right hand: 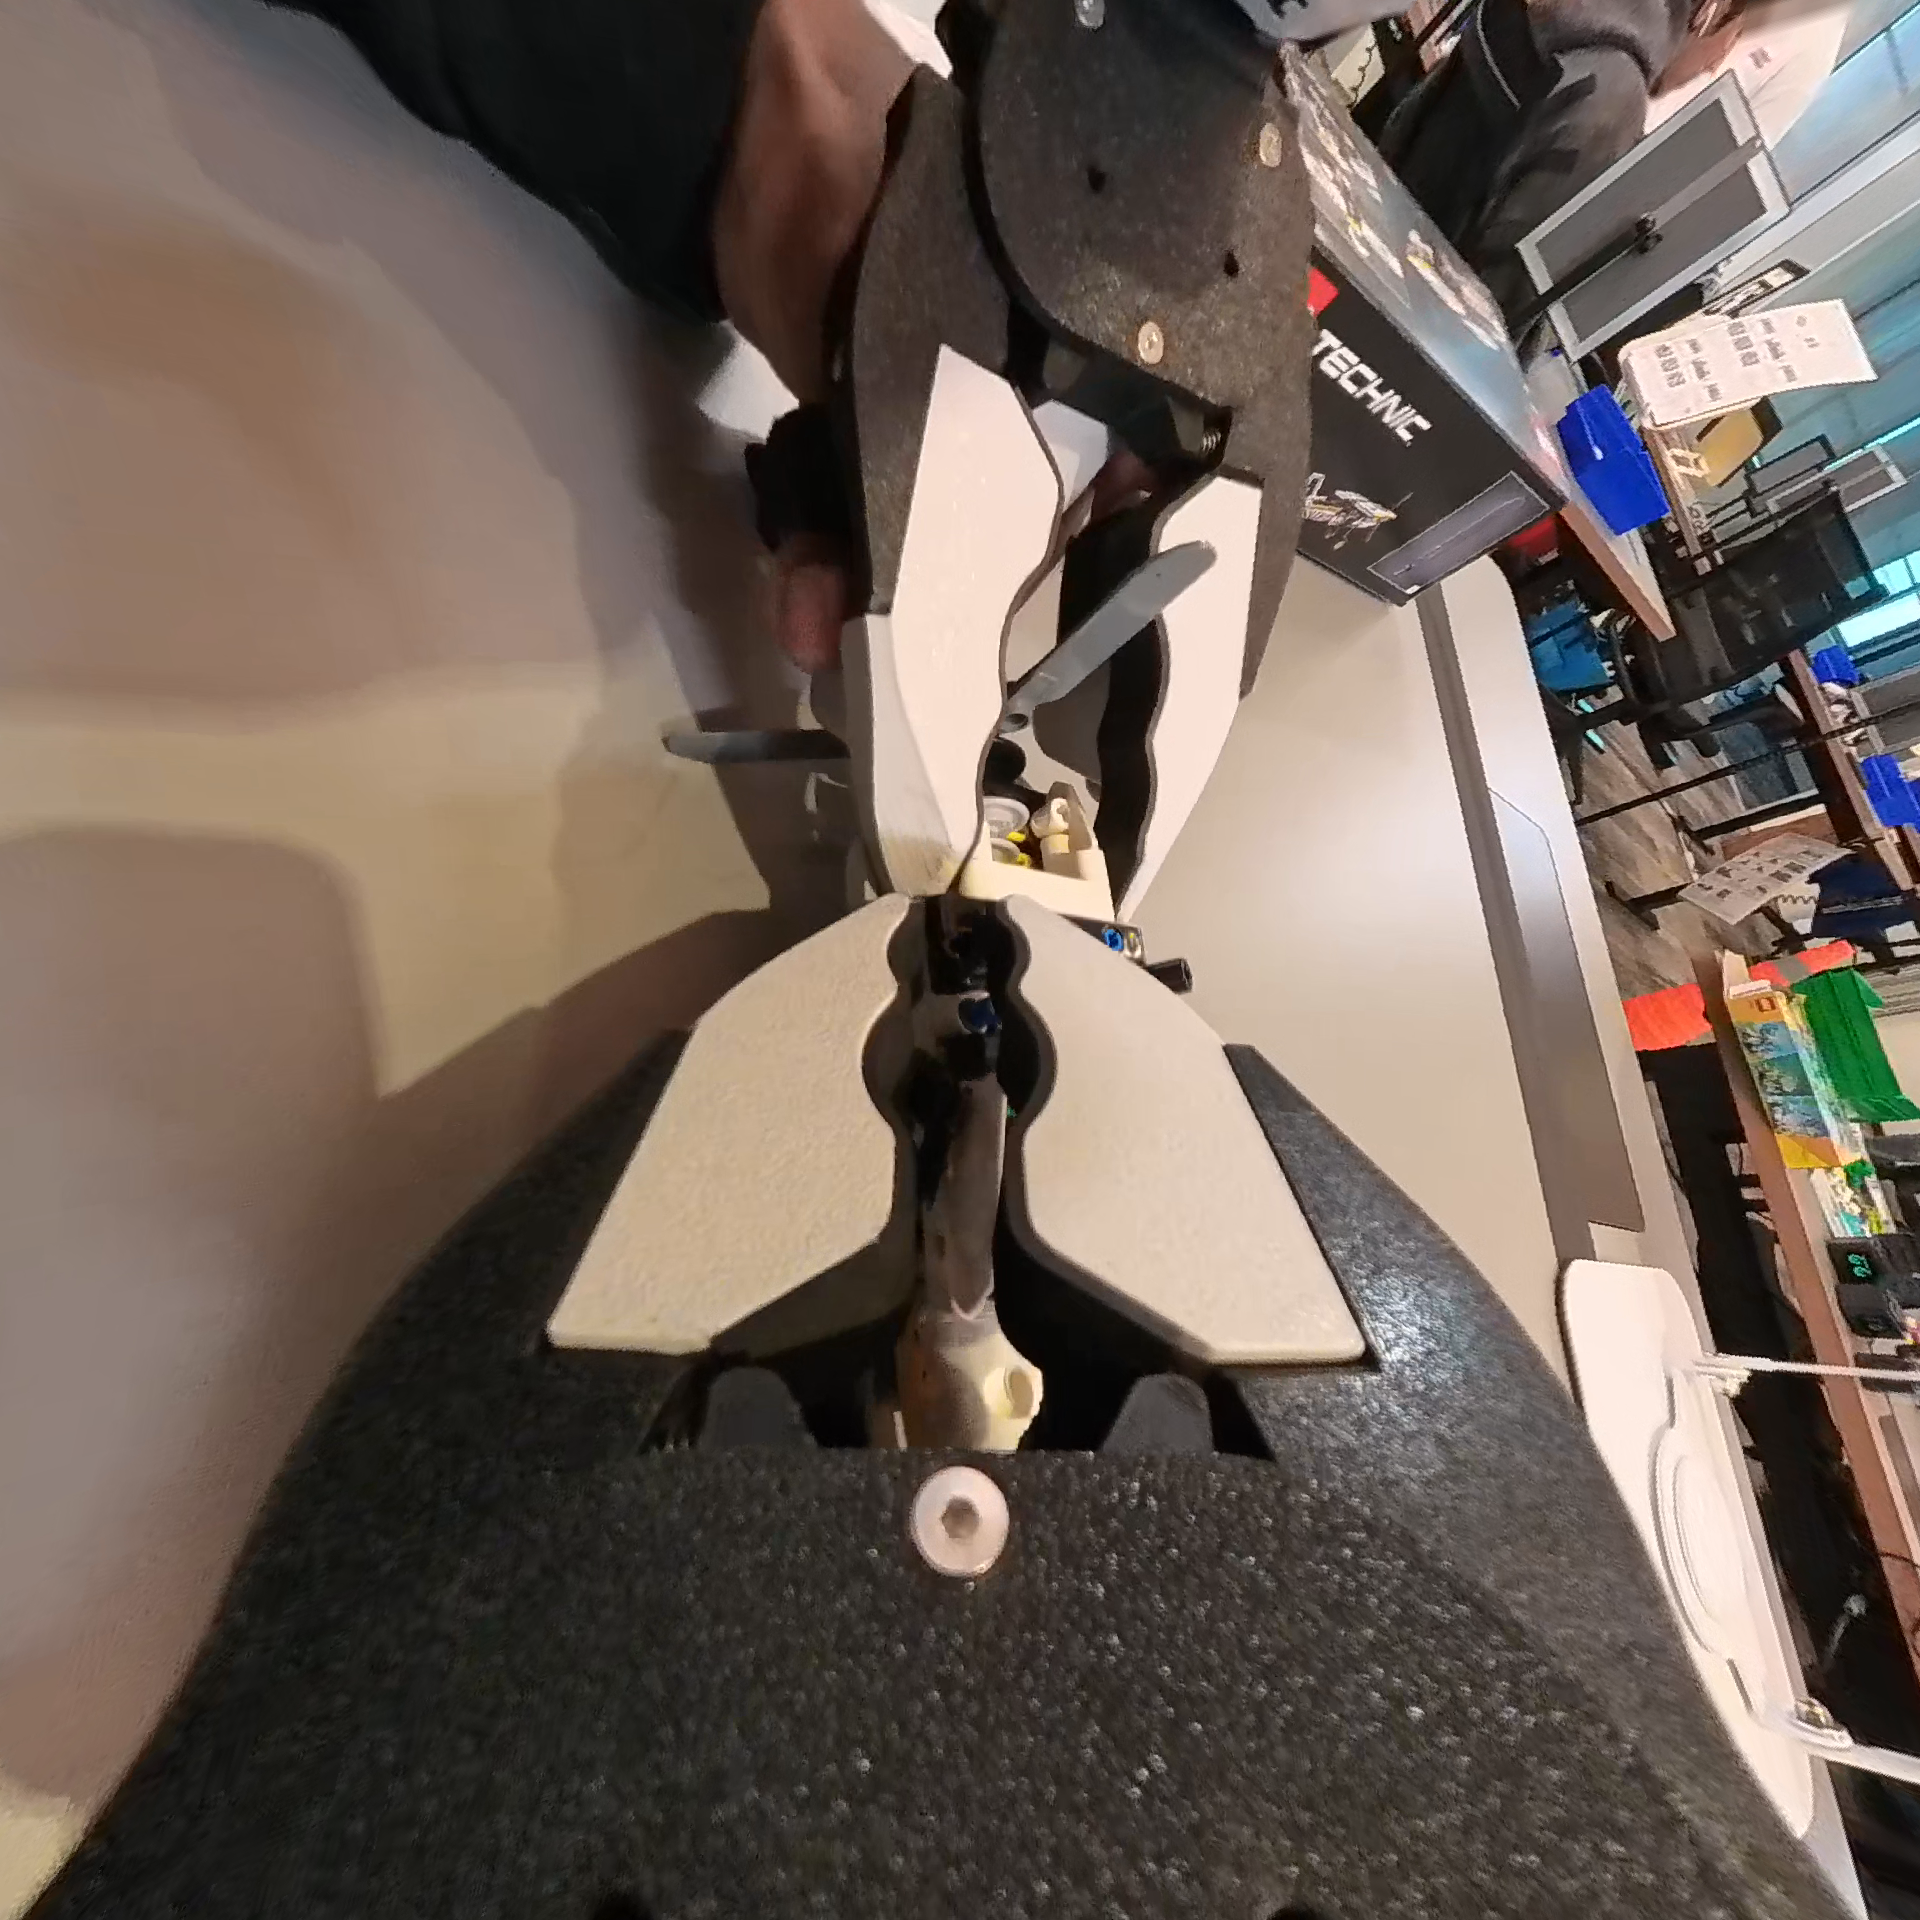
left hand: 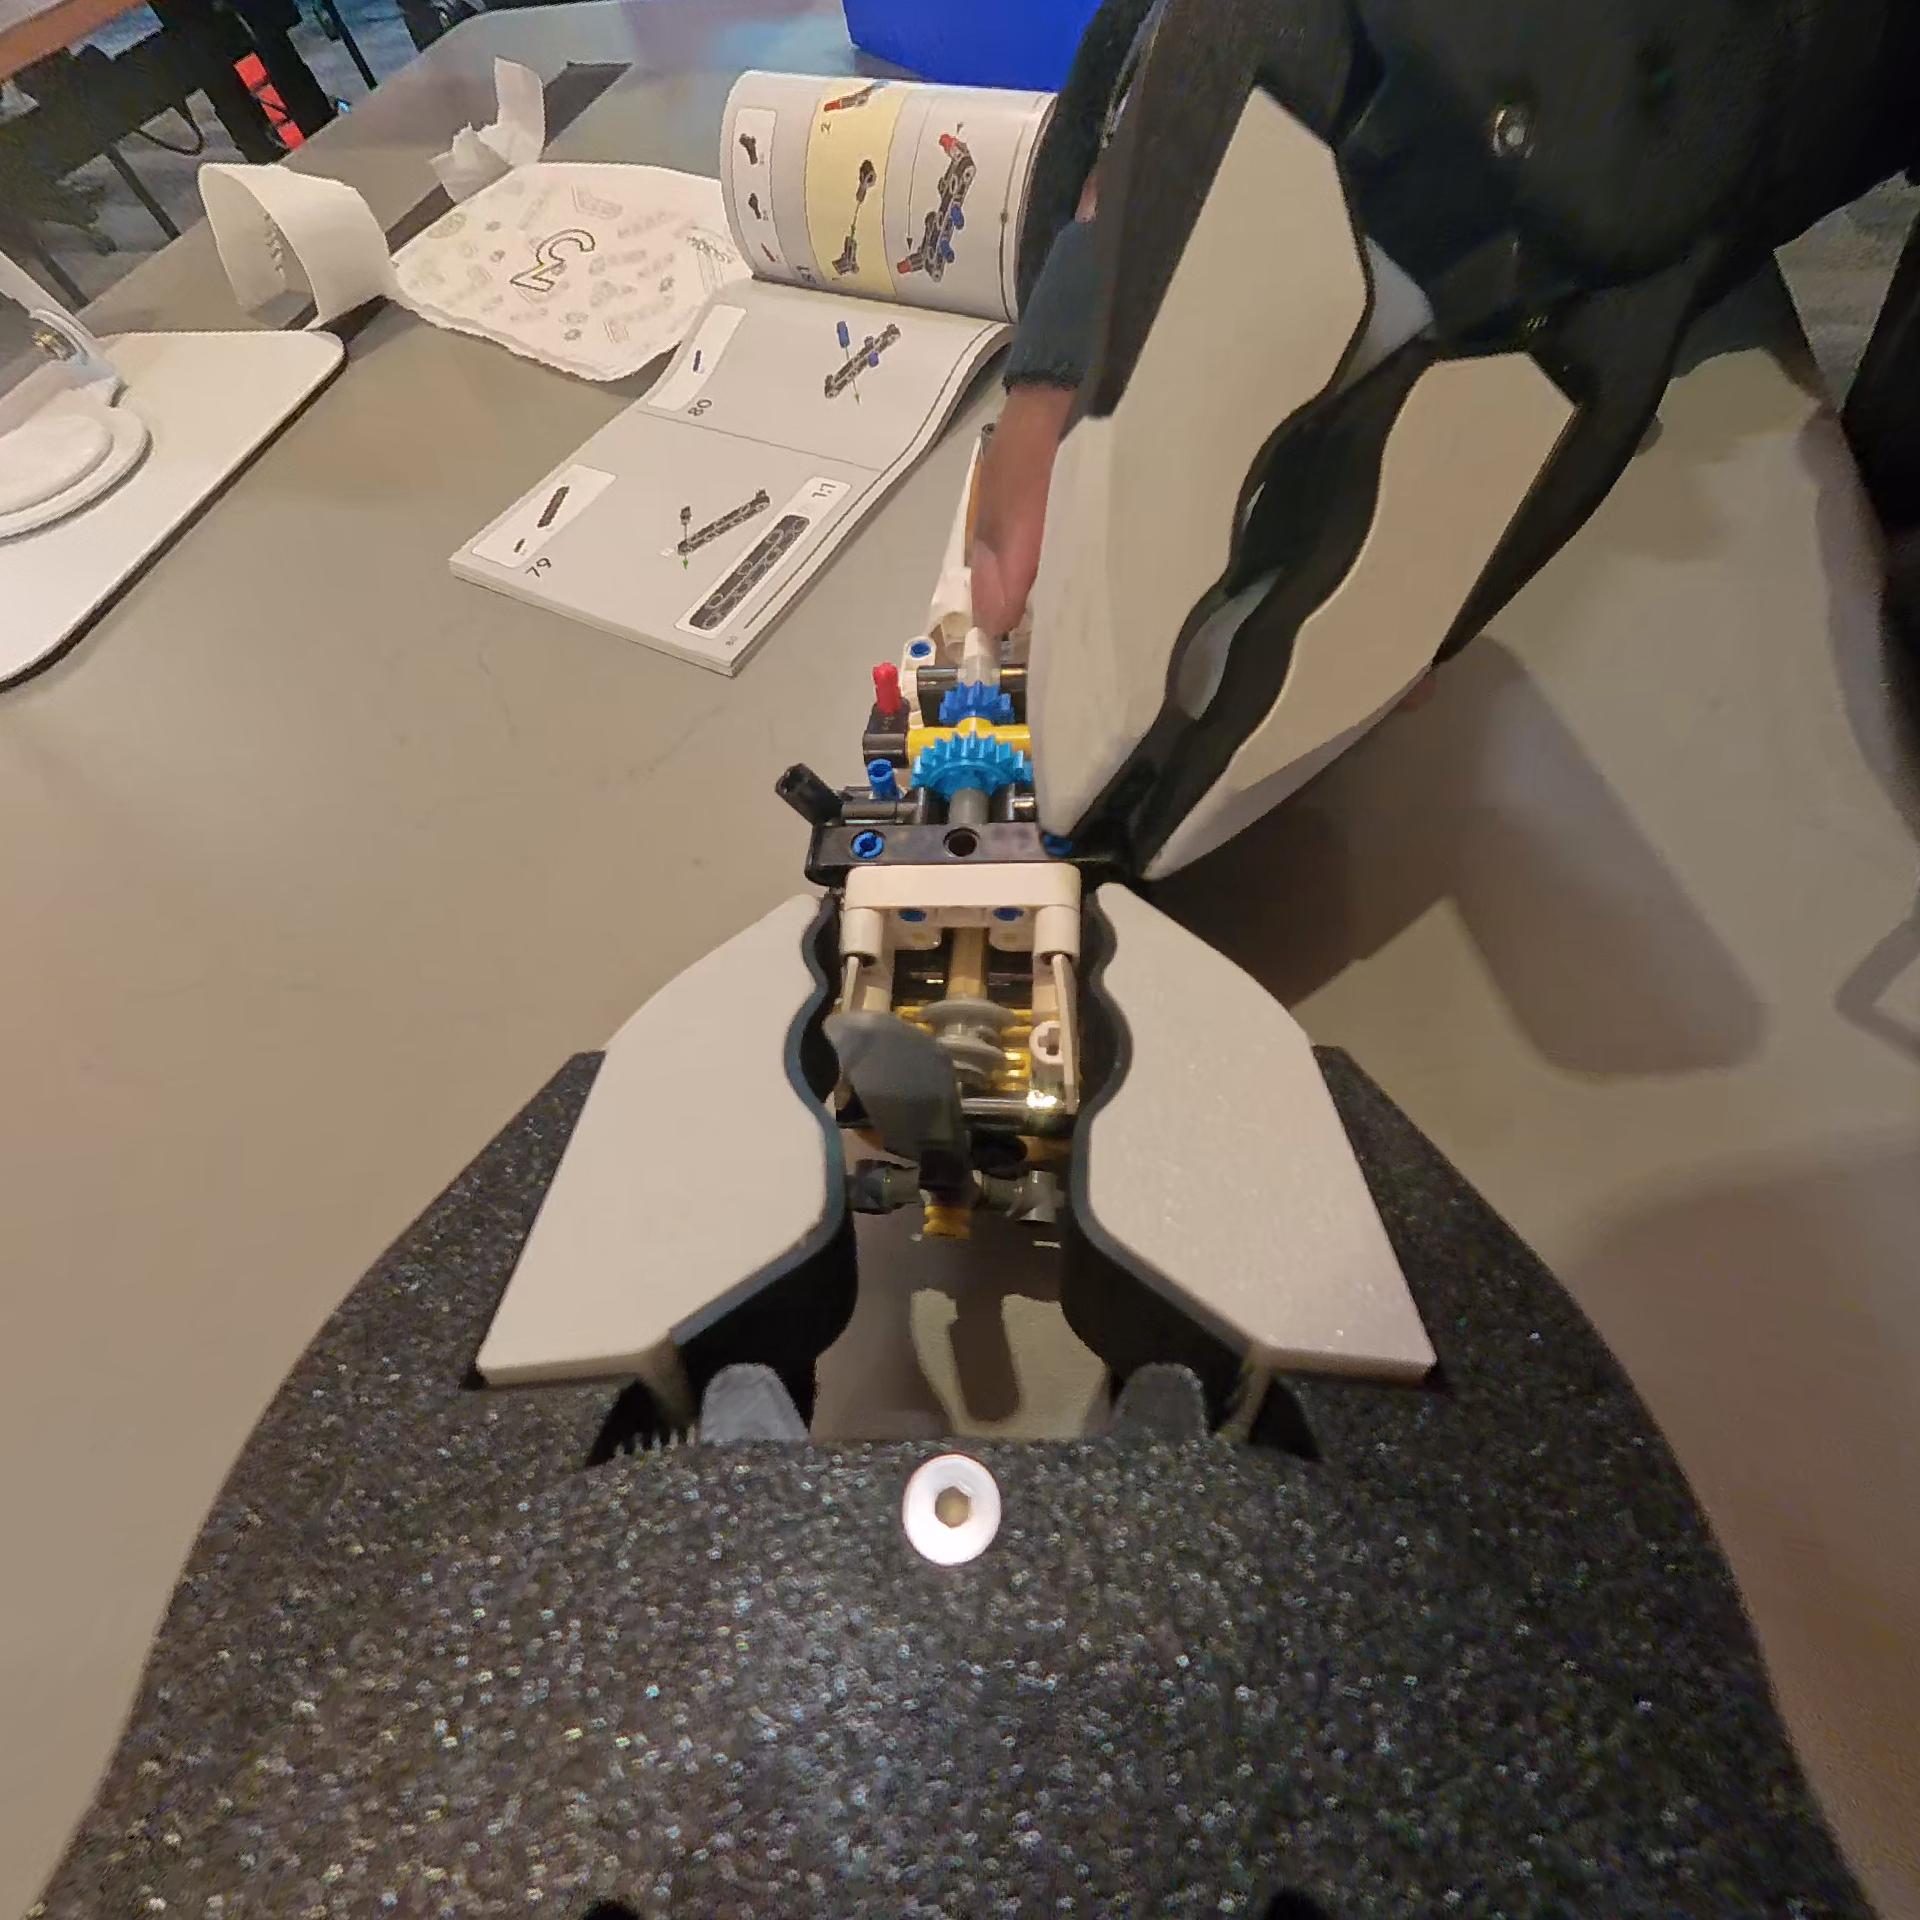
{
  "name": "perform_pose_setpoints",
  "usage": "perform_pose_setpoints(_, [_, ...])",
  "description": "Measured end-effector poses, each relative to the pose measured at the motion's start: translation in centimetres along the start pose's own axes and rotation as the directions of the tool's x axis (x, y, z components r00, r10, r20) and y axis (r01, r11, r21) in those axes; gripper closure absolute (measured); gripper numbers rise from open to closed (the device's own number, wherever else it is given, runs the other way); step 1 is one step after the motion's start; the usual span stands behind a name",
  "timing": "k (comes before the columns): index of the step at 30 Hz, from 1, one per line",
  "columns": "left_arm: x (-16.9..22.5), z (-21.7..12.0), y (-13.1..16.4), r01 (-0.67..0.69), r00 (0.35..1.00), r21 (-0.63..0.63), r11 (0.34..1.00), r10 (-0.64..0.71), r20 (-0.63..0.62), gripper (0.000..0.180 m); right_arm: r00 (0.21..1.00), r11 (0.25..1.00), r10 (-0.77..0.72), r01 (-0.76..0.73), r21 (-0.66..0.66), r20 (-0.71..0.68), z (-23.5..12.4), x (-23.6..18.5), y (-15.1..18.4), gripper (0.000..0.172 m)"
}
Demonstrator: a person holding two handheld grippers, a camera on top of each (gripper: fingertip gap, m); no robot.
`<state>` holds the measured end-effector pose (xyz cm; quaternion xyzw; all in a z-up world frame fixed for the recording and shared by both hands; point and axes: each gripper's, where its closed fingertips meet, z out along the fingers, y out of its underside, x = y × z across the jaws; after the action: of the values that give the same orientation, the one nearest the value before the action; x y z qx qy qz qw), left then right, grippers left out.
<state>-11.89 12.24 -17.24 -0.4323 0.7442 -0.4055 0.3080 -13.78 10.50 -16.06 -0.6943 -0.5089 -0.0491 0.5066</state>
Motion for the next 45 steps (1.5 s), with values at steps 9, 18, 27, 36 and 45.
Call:
perform_pose_setpoints(9, [0.3,0.0,0.0,-0.001,1.0,0.033,0.999,0.002,-0.016,0.135,1.0,1.0,-0.015,0.016,-0.014,0.013,-0.2,-0.3,0.0,0.161])
perform_pose_setpoints(18, [0.6,0.1,0.0,-0.015,0.999,0.038,0.999,0.016,-0.027,0.135,0.998,0.999,0.042,-0.043,0.026,0.057,-0.8,-0.5,0.1,0.163])
perform_pose_setpoints(27, [0.8,0.1,-0.1,-0.017,0.999,0.04,0.999,0.018,-0.039,0.135,0.995,0.997,0.069,-0.072,0.028,0.074,-1.1,-0.6,0.3,0.164])
perform_pose_setpoints(36, [1.1,0.3,-0.2,-0.024,0.999,0.042,0.999,0.026,-0.044,0.135,0.993,0.994,0.092,-0.095,0.047,0.075,-1.5,-0.7,0.4,0.165])
perform_pose_setpoints(45, [1.3,0.5,-0.3,-0.027,0.998,0.043,0.999,0.029,-0.053,0.135,0.992,0.992,0.104,-0.109,0.071,0.071,-2.1,-0.7,0.7,0.165])
